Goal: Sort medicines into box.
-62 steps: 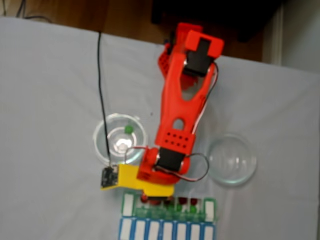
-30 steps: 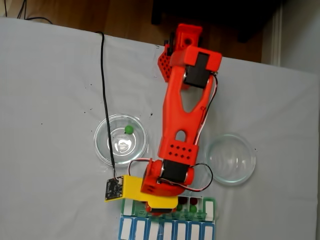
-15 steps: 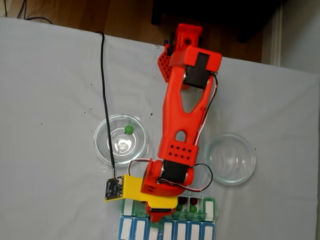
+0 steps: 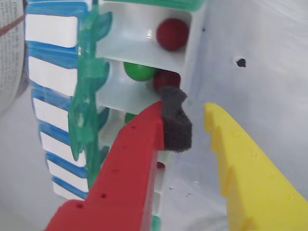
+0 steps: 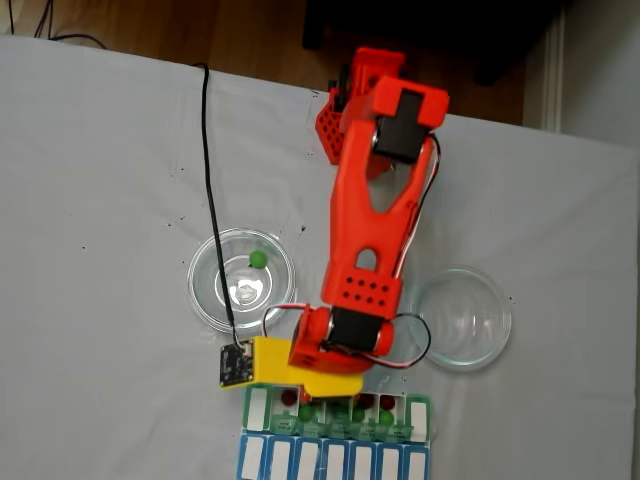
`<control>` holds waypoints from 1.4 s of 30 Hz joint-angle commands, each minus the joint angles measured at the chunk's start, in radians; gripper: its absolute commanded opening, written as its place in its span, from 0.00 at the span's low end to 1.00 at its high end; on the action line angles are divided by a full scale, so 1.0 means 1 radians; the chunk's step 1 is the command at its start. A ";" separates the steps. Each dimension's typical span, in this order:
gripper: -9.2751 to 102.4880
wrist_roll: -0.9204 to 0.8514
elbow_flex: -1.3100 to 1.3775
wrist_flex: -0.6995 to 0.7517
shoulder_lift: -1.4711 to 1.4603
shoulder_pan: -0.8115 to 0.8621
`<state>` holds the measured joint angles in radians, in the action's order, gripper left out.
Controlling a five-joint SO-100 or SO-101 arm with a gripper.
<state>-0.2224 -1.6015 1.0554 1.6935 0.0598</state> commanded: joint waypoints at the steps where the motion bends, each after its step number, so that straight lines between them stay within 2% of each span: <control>1: 0.09 -0.034 -0.038 0.041 0.224 0.011; 12: 0.09 -0.152 -0.245 0.186 0.528 0.149; 18: 0.09 -0.181 -0.272 0.225 0.512 0.256; 29: 0.09 -0.239 -0.348 0.207 0.443 0.426; 42: 0.10 -0.190 -0.337 0.170 0.308 0.457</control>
<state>-0.4142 -1.9727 1.2333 2.0003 0.5108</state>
